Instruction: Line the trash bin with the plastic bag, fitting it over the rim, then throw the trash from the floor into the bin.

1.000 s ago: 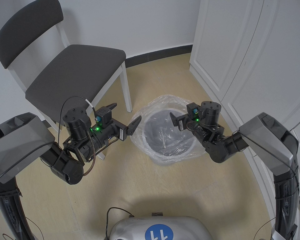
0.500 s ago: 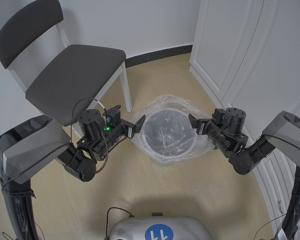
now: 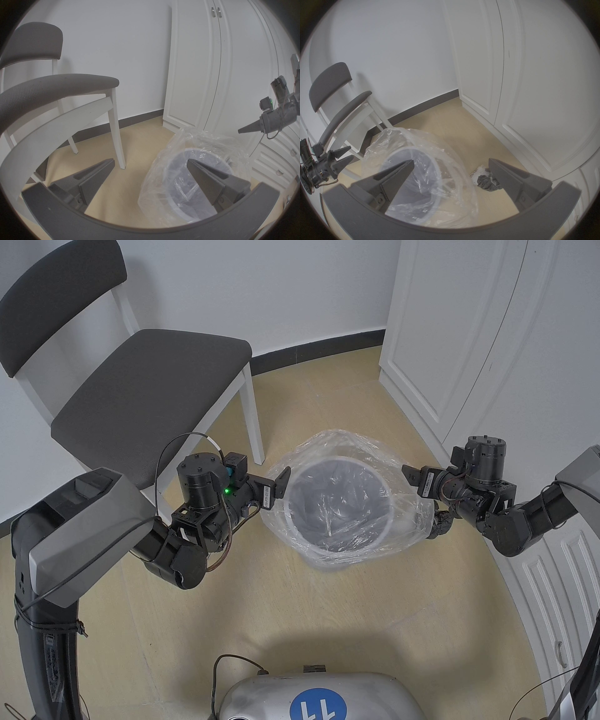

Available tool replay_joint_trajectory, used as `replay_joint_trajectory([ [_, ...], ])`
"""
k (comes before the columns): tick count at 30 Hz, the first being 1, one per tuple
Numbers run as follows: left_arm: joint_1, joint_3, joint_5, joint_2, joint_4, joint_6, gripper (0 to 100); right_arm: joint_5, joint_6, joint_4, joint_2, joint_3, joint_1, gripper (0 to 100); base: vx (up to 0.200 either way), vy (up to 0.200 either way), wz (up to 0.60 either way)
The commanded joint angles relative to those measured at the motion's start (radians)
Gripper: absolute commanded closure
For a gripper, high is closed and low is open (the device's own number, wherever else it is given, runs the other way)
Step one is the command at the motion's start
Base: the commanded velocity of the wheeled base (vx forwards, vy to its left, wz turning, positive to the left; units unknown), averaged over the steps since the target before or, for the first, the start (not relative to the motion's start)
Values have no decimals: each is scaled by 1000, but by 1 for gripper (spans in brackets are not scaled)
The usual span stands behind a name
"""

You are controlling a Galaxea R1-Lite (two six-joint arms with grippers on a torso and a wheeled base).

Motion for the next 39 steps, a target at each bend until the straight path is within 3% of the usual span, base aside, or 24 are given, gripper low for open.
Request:
replay_joint_trajectory([
  [1,0,-6,3,12,2,0,0,9,4,14,50,-48,-33,0,0,0,0],
  [15,19,-51,-5,37,56,-2,0,10,43,16,161,-128,-46,0,0,0,0],
  [21,33,-106,0,87,77,-2,0,1,165,14,247,-266,-58,0,0,0,0],
  [33,37,-209,8,172,86,-5,0,0,274,0,333,-385,-70,0,0,0,0],
  [39,53,-313,72,210,165,-35,0,3,293,-17,363,-407,-67,0,0,0,0],
])
